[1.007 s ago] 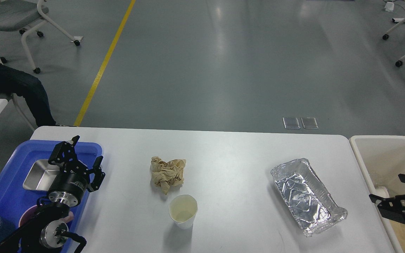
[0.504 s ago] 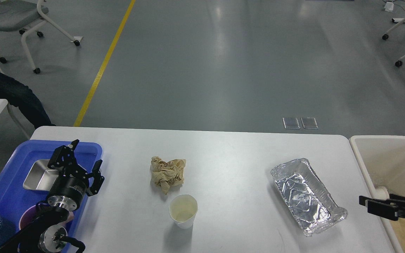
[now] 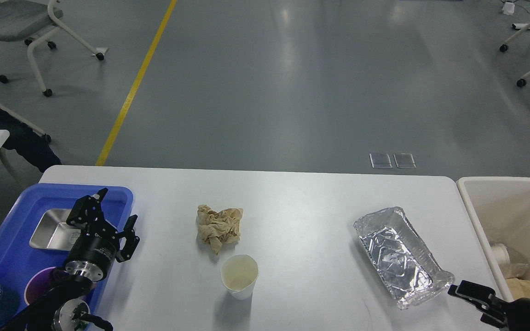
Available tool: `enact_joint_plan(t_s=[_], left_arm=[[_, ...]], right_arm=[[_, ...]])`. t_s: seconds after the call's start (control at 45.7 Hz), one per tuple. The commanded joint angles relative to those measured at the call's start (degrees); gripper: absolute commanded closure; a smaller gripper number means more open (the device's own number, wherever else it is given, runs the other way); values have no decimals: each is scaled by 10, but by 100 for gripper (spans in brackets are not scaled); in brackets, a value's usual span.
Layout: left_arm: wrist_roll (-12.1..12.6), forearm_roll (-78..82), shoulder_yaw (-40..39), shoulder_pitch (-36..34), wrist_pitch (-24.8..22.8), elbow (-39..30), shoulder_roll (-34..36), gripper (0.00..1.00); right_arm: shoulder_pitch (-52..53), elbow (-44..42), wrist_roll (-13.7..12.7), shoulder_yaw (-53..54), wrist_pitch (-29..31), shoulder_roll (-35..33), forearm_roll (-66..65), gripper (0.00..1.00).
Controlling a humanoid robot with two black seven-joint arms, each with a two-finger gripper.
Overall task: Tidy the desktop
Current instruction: 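Lower the right gripper toward the near end of the foil package, then grasp the foil package with the right gripper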
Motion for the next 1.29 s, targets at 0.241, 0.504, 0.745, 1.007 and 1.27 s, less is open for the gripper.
enact_joint_plan(t_s=[0.241, 0.504, 0.745, 1.007, 1.27], left_arm=[[1, -1, 27, -1, 0, 0, 1, 4], [0, -1, 28, 1, -1, 0, 2, 4], [0, -1, 29, 1, 0, 0, 1, 4], [-1, -1, 29, 9, 0, 0, 1, 4], [-2, 0, 28, 18, -1, 0, 3, 4]], right_arm=[[18, -38, -1, 2, -3, 52, 29, 0], [39, -63, -1, -1, -9, 86, 27, 0], [53, -92, 0, -4, -9, 112, 25, 0], [71, -114, 8, -37, -12, 133, 11, 0], [92, -149, 15, -38, -28, 180, -24, 16]])
